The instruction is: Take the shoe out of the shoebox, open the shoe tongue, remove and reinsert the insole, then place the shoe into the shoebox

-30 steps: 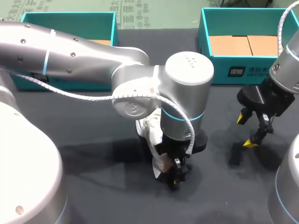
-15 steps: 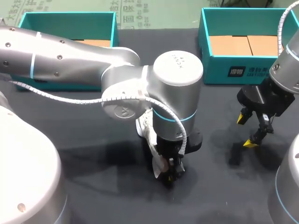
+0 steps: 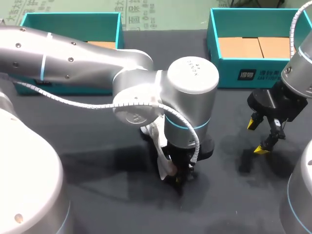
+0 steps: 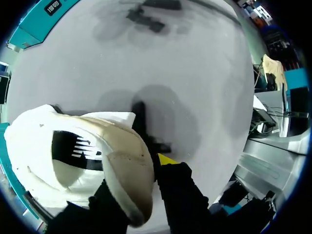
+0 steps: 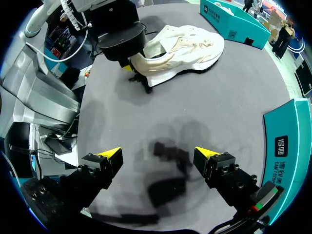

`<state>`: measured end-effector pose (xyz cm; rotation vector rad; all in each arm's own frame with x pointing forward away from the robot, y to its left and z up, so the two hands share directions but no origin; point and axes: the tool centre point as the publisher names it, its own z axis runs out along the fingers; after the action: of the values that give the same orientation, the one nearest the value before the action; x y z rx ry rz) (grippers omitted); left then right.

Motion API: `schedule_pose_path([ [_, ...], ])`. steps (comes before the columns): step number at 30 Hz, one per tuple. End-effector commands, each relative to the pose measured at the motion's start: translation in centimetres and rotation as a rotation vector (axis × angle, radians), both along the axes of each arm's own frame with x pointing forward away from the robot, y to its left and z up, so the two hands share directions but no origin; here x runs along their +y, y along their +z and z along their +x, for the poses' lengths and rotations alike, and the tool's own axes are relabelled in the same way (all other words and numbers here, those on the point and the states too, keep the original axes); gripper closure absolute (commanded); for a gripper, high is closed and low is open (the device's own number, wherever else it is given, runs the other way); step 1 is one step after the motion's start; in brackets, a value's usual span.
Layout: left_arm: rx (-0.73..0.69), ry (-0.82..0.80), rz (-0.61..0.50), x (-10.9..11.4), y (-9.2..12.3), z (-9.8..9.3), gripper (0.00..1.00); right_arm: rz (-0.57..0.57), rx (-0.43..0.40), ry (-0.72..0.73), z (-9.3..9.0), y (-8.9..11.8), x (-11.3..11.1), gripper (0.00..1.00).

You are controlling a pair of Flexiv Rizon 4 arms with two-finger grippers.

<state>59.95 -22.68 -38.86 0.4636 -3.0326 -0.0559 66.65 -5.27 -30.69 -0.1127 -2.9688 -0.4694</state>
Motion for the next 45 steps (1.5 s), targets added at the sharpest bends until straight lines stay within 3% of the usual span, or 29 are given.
schedule_pose_path([
  [1, 0.002, -0.004, -0.008, 0.5, 1.0, 0.5, 1.0, -0.001, -0.001, -0.001, -0.1, 0.0, 0.0, 0.0],
  [10, -0.002, -0.042, -0.011, 1.6, 4.4, 1.7, 1.0, -0.001, -0.001, -0.001, -0.1, 0.0, 0.0, 0.0],
  [15, 0.038, -0.09, 0.009, 2.5, 7.5, 2.9, 1.0, -0.001, -0.001, -0.001, -0.1, 0.0, 0.0, 0.0],
  [29, -0.056, -0.066, 0.061, 4.8, 15.6, 5.4, 1.0, -0.001, -0.001, -0.001, -0.1, 0.0, 0.0, 0.0],
  [45, -0.068, -0.076, 0.065, 4.8, 15.4, 5.2, 1.0, -0.001, -0.001, -0.001, -0.1, 0.0, 0.0, 0.0],
])
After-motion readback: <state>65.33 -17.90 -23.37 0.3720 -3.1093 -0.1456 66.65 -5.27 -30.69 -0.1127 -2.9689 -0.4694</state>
